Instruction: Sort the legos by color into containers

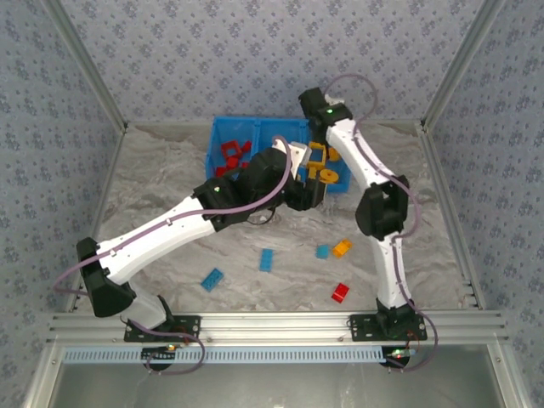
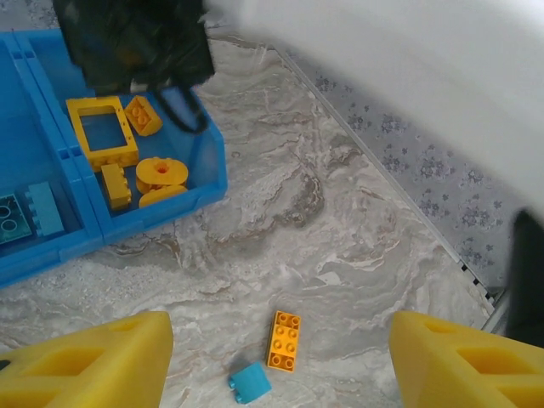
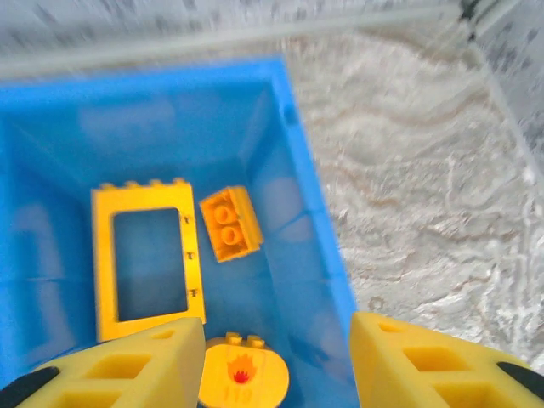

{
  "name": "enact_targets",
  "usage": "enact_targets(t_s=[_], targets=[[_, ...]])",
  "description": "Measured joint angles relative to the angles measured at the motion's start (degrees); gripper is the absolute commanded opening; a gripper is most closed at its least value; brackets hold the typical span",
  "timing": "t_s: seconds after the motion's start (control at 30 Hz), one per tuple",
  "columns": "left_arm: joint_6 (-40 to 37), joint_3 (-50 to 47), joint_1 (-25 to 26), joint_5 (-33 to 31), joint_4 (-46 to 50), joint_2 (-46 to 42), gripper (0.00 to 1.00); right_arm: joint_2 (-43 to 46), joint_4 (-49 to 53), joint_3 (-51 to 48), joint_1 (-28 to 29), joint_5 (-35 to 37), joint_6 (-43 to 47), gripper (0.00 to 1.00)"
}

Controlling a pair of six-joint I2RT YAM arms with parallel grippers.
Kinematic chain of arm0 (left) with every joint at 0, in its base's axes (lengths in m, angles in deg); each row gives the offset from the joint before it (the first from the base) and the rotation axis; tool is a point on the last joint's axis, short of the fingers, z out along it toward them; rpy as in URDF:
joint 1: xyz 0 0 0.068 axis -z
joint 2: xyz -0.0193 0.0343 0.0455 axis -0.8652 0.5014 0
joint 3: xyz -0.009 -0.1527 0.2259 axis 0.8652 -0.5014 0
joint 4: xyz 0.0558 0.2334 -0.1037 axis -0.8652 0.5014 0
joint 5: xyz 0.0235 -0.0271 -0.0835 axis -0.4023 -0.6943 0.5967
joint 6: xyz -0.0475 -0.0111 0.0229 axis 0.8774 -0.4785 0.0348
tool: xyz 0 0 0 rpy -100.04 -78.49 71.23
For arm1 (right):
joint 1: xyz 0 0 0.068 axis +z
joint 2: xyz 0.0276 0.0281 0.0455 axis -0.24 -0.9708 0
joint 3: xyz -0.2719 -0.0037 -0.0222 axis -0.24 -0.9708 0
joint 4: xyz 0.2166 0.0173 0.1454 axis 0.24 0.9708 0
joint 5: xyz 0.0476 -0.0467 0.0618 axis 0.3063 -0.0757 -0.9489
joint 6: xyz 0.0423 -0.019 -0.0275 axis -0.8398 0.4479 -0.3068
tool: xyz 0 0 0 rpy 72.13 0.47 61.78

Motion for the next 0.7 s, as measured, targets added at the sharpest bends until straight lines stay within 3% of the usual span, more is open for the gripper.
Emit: enact_targets(t_s=[0.2,0.43,0.57,0.7], targets=[[0.3,-1.2,-1.3,4.1,1.4,1.4,0.68,31.6,-4.1,-24.1,0.7,-5.4,0.2,0.5],[1.2,-2.2,-4.7,10.1,1.3,8.9,0.67,67.6,-4.3,-51.0,4.2,-19.0,2.1,0.48],[0.3,-2.2,-4.5,12.9,1.2,12.6,0.67,79.2,-2.6,-55.8,5.2,-29.0,3.2,0.47],[-1.1,-2.2,-3.5,14.3,1.3,14.6,0.66,84.8,1.3,-55.6,5.3,-35.9,3.7,0.44]])
